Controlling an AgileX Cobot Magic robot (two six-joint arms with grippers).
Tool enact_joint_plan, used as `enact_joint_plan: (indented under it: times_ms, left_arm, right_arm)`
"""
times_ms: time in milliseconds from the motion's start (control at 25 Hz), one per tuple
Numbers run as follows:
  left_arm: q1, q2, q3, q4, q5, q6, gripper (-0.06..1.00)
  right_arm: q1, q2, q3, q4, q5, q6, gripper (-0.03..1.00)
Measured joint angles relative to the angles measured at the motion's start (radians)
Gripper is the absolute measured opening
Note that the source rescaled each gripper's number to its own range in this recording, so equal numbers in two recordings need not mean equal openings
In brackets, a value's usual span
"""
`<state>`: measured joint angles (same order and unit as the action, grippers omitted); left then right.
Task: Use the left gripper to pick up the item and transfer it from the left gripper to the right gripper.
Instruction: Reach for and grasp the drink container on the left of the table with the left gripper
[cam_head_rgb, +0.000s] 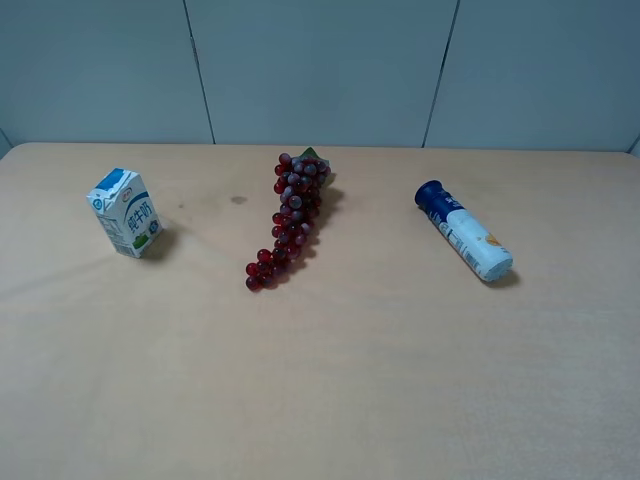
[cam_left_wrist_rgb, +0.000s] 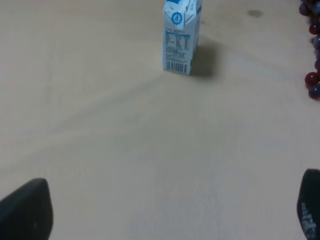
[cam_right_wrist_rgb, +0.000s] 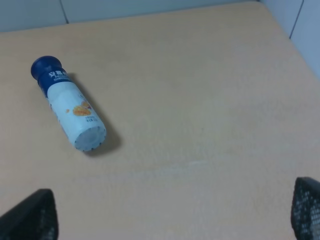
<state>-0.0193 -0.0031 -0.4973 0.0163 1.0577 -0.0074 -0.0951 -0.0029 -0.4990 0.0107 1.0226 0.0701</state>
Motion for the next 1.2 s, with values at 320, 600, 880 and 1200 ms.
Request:
enact_joint_plan:
  times_ms: [320,600,880,1200]
  left_arm:
    - [0.000,0.000,0.000,0.000,0.000,0.000,0.98]
    - [0.000,0.000,0.000,0.000,0.000,0.000,0.98]
    - [0.000,0.000,0.000,0.000,0.000,0.000,0.98]
    - [0.000,0.123,-0.091,0.001,0.011,0.000,0.98]
  right_arm:
    - [0.000,0.000,0.000,0.000,0.000,0.000,1.00]
    - [0.000,0.000,0.000,0.000,0.000,0.000,1.00]
    - [0.000,0.000,0.000,0.000,0.000,0.000,1.00]
    - [0.000,0.000,0.000,0.000,0.000,0.000,1.00]
